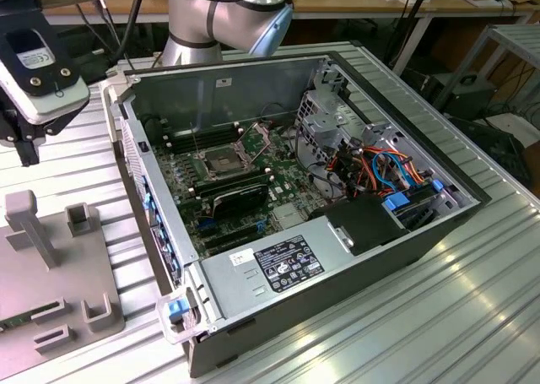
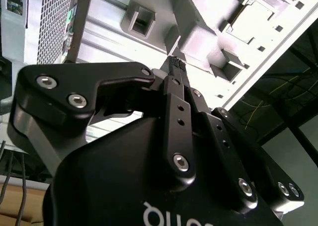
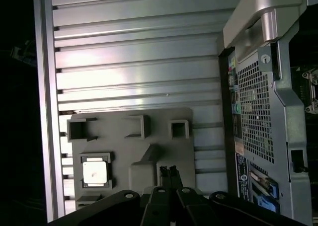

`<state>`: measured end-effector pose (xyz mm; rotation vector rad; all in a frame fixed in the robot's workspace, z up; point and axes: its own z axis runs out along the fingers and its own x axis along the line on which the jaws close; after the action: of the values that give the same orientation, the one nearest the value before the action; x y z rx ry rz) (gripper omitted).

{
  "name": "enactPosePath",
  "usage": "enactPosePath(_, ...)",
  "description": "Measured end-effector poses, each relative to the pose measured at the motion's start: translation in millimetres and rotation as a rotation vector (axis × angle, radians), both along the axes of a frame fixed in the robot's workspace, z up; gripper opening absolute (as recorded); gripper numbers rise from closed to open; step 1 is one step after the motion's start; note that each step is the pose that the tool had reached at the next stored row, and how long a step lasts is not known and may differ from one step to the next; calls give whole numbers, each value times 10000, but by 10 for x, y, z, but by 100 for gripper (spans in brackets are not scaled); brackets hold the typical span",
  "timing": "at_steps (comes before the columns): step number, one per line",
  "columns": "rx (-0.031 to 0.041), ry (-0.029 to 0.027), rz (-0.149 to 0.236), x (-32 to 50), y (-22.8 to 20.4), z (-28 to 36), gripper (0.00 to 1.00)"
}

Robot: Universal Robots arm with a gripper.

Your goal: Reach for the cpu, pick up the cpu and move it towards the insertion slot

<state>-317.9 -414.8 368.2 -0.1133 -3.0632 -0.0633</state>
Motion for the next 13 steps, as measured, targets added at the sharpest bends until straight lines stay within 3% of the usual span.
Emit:
enactPosePath(2, 0, -81, 0, -80, -2, 0, 11)
enactPosePath(3, 4, -92, -1, -115, -7, -1, 11)
enactPosePath(8, 16, -92, 397, -163, -33, -3, 11)
enactPosePath(13, 19, -92, 521, -304, -101, -4, 11)
